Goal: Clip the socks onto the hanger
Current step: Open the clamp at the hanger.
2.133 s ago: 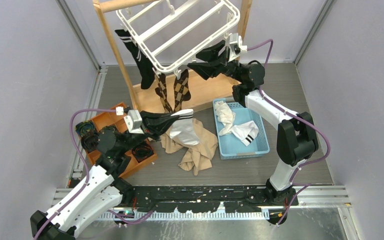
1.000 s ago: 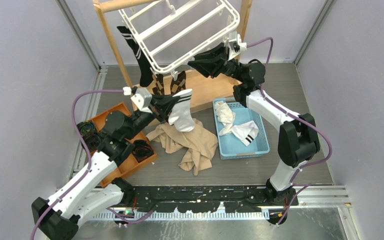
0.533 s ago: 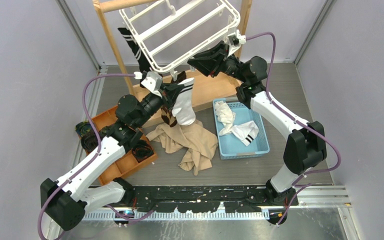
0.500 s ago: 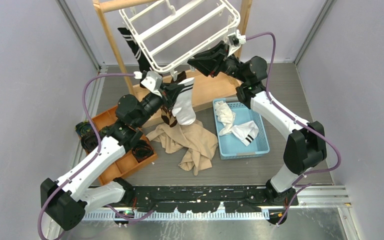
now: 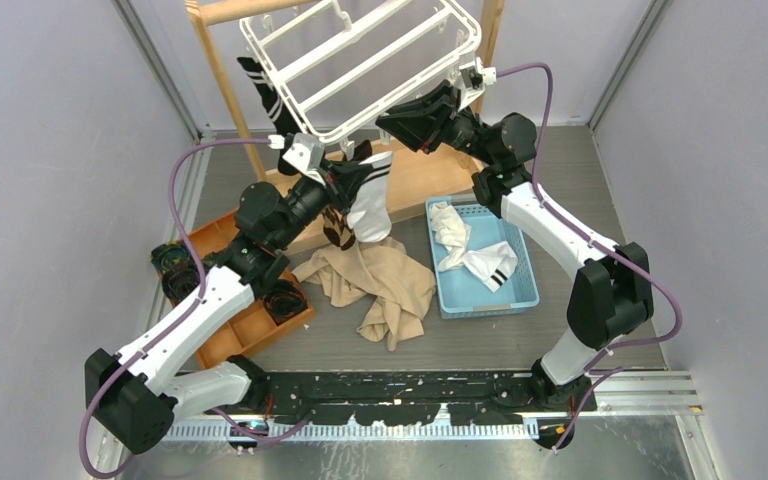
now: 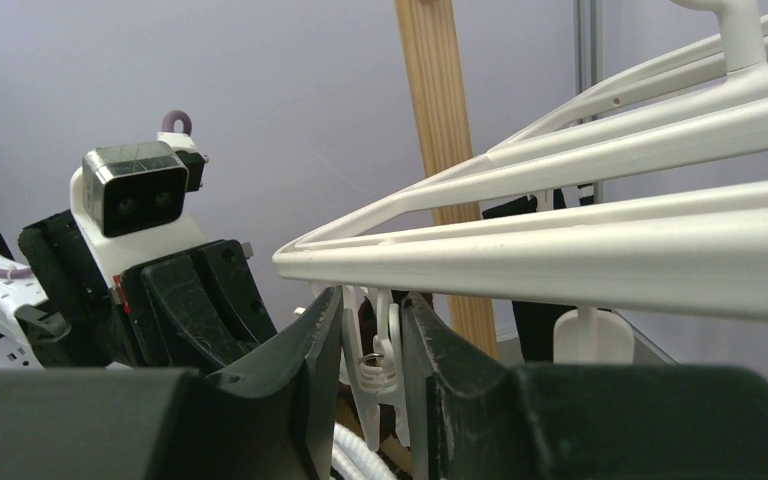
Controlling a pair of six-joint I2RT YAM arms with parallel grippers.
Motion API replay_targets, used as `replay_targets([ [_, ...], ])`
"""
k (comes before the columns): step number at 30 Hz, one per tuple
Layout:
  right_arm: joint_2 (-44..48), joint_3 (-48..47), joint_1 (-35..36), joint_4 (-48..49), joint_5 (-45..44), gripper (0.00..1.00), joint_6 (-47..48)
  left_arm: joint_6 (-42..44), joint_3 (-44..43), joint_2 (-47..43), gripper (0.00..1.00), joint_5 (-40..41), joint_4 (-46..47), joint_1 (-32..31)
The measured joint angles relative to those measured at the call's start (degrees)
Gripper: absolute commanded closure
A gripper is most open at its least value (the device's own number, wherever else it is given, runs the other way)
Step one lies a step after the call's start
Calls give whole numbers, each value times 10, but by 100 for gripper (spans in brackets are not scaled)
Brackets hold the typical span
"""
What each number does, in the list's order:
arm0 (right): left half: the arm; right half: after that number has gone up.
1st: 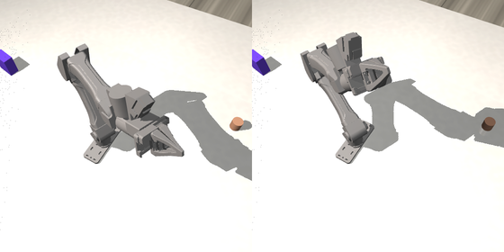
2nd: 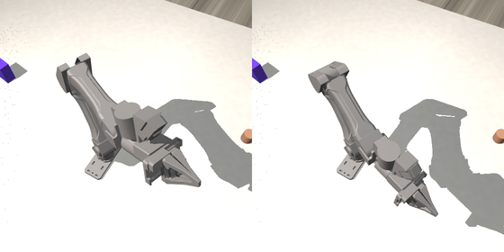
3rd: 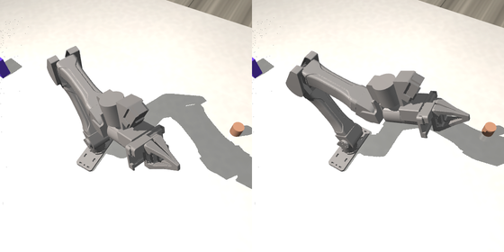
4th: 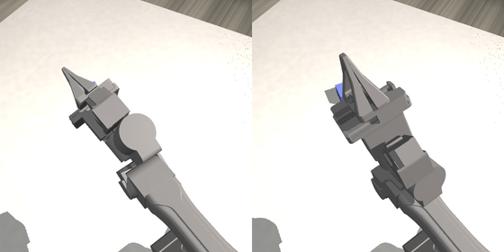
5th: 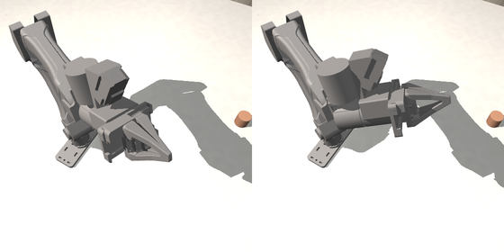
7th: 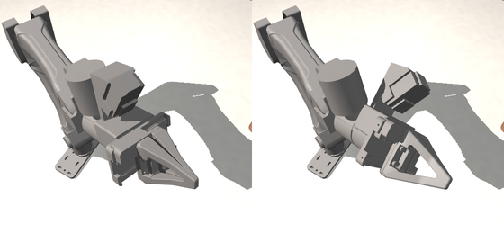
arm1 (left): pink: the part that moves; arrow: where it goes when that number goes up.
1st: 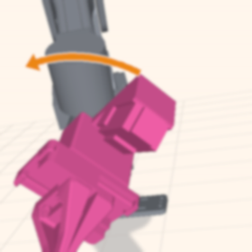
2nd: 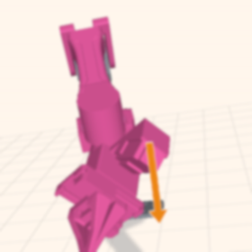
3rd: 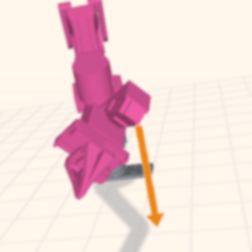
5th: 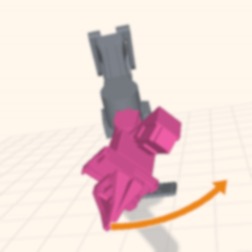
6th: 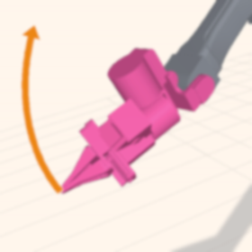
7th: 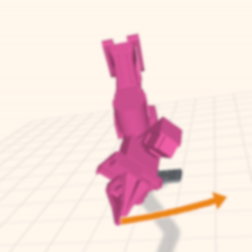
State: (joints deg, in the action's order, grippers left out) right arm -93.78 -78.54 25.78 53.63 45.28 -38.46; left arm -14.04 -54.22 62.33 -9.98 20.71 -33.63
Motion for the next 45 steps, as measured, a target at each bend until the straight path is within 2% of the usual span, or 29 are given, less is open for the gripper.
replay_targets([
  [8, 0, 0, 0, 5, 0, 86, -10, -11, 0, 1, 100, 4, 7, 0],
  [18, 2, 0, 12, -23, -7, 83, -10, -16, 13, -4, 100, 3, 43, 0],
  [21, 5, 0, 18, -35, -14, 85, -10, -17, 14, -10, 100, -7, 35, 3],
  [26, 13, -3, 21, -49, -20, 99, -14, -24, 14, -18, 100, -28, 25, 16],
  [35, 18, -10, 27, -63, -24, 99, -24, -20, 14, -20, 100, -54, 18, 29],
  [45, 23, -10, 38, -96, -54, 99, -38, -37, 22, -6, 100, -83, 86, 40],
])
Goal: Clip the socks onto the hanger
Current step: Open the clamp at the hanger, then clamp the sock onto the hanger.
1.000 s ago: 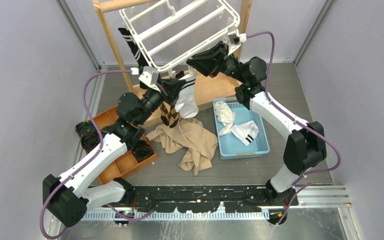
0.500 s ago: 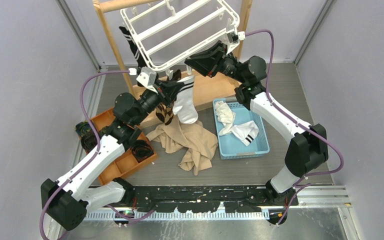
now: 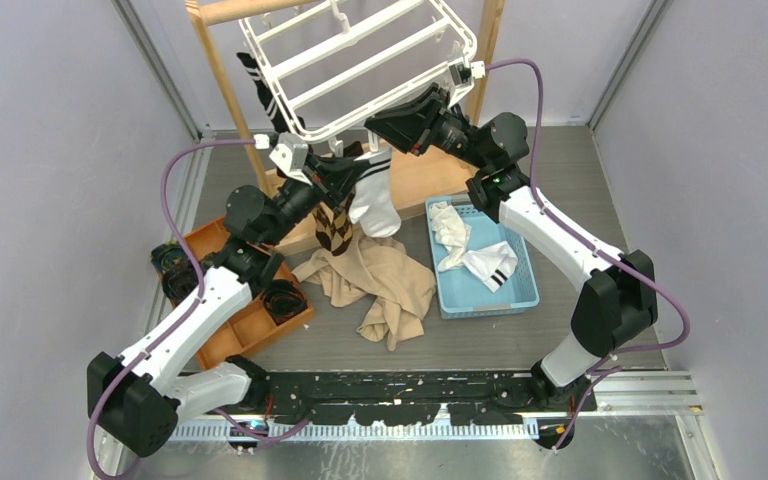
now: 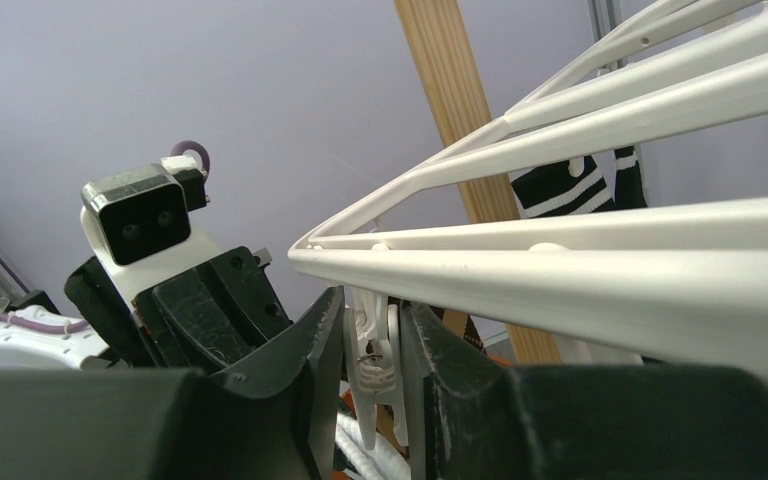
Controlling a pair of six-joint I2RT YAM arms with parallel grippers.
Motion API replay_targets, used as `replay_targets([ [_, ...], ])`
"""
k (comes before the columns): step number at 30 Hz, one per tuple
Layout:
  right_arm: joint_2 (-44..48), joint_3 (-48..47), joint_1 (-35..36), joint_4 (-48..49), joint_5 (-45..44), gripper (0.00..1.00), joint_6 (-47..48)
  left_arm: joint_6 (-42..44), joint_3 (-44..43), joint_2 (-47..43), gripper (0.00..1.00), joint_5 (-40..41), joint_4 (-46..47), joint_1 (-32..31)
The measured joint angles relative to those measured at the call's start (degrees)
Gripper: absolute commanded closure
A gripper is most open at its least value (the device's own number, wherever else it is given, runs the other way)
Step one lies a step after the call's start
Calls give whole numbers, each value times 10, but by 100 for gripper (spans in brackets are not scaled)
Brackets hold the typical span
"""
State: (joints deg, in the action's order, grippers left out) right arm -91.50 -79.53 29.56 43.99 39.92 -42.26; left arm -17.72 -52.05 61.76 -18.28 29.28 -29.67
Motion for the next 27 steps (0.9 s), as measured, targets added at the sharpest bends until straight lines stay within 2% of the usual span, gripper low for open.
replay_targets([
  [9, 1, 0, 3, -4, -7, 99, -13, -29, 15, 8, 100, -26, 28, 32],
  [27, 1, -1, 3, -4, -7, 98, -16, -88, 16, 37, 100, -54, 74, 43],
])
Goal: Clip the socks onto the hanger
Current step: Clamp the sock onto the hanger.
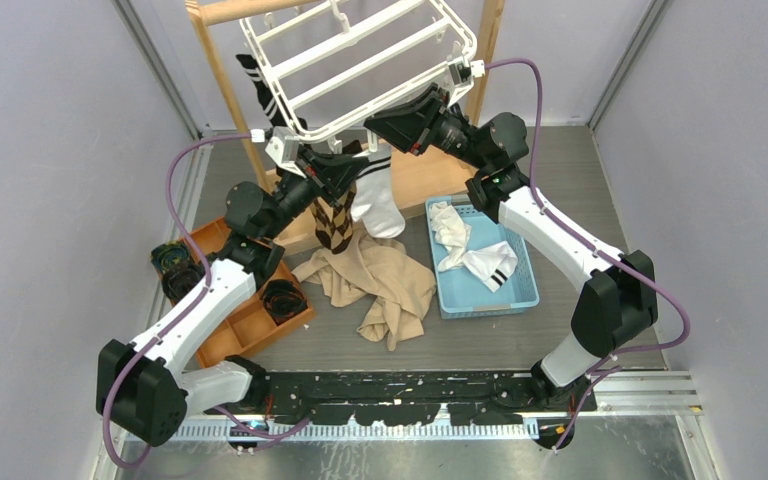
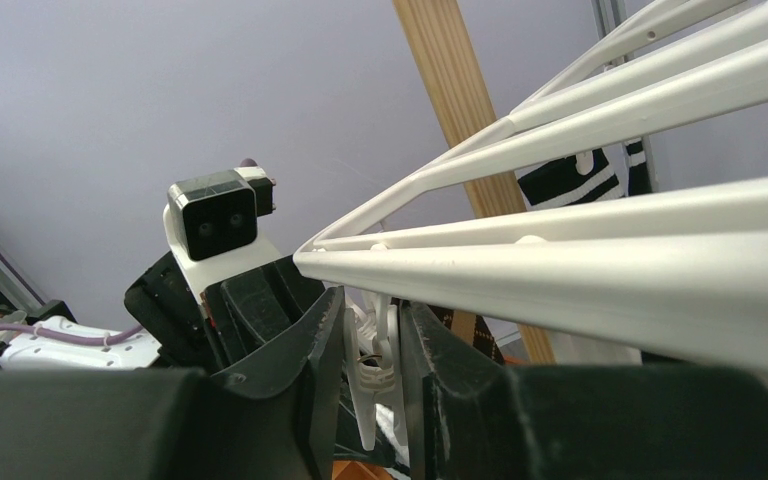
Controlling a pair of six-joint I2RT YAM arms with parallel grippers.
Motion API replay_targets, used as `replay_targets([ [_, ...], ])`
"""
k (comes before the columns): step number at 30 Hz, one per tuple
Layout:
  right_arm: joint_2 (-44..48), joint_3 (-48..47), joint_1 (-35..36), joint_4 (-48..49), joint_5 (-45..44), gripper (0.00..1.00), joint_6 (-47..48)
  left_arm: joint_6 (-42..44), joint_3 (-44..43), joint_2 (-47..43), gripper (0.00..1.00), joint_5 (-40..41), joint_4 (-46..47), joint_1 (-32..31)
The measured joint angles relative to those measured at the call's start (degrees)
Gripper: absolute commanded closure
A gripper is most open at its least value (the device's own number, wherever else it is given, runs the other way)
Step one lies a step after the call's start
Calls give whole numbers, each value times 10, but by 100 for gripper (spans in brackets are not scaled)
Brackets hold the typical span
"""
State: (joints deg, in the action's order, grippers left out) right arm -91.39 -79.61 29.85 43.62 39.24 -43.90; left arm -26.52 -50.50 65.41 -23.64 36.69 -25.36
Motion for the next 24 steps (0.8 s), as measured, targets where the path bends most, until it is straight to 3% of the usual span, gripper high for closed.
replay_targets([
  [24, 0, 0, 0, 0, 2, 97, 2, -43, 0, 4, 100, -6, 19, 0],
])
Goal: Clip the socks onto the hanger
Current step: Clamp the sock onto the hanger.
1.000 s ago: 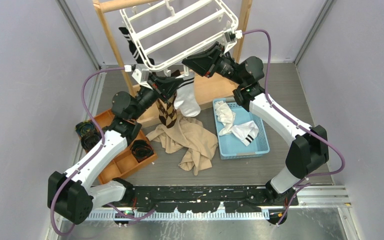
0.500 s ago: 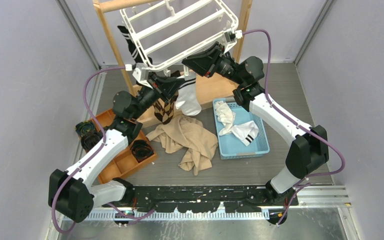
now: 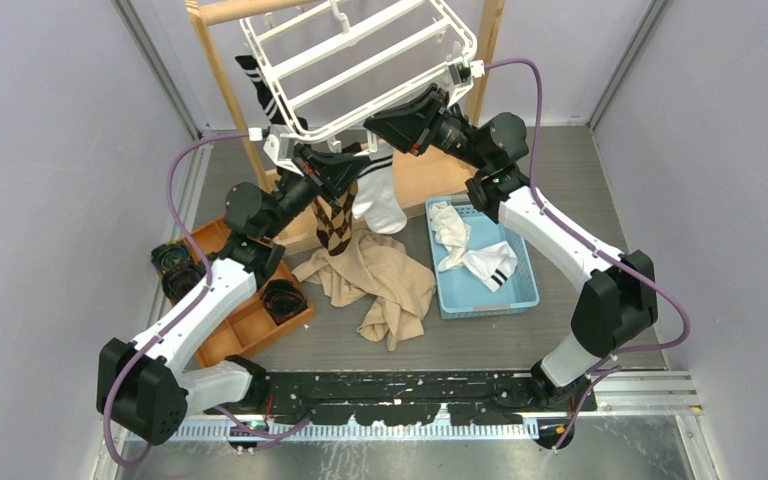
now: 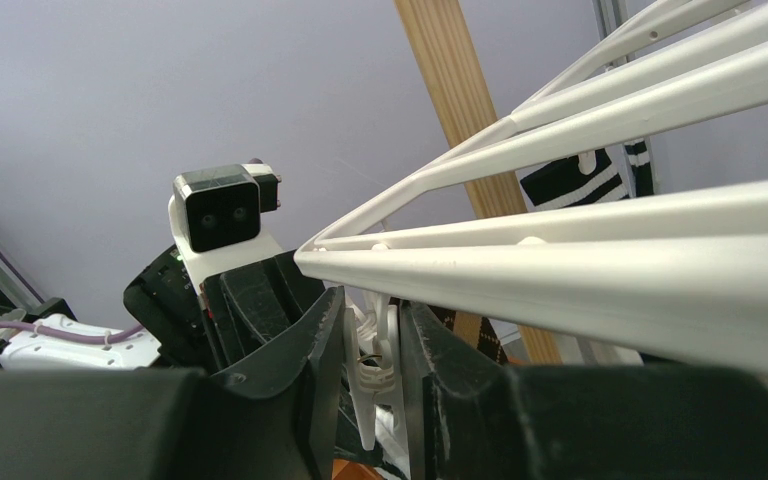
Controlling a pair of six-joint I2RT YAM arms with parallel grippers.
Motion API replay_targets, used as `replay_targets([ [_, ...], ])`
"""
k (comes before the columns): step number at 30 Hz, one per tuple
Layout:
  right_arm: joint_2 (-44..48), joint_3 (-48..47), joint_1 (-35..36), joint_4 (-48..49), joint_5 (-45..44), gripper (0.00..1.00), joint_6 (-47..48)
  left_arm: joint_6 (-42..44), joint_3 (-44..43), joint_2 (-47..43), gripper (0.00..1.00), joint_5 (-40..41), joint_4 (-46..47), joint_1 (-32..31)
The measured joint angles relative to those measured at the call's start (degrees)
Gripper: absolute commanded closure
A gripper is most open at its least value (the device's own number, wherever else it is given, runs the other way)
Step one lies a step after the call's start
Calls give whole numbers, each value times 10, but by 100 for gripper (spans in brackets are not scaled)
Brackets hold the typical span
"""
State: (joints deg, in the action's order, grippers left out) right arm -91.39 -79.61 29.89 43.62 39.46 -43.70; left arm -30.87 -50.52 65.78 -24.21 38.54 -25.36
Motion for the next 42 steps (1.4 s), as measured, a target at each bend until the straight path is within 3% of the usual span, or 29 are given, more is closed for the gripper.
replay_targets([
  [25, -1, 0, 0, 12, 3, 95, 0, -48, -20, 0, 100, 7, 10, 6],
  [27, -2, 0, 0, 14, 3, 89, 0, -50, -21, 0, 100, 6, 10, 6],
  [32, -2, 0, 0, 20, 3, 60, 0, -52, -23, 0, 100, 6, 9, 6],
  [42, -1, 5, 5, 15, 24, 41, 11, -53, -28, 0, 100, 6, 5, 7],
])
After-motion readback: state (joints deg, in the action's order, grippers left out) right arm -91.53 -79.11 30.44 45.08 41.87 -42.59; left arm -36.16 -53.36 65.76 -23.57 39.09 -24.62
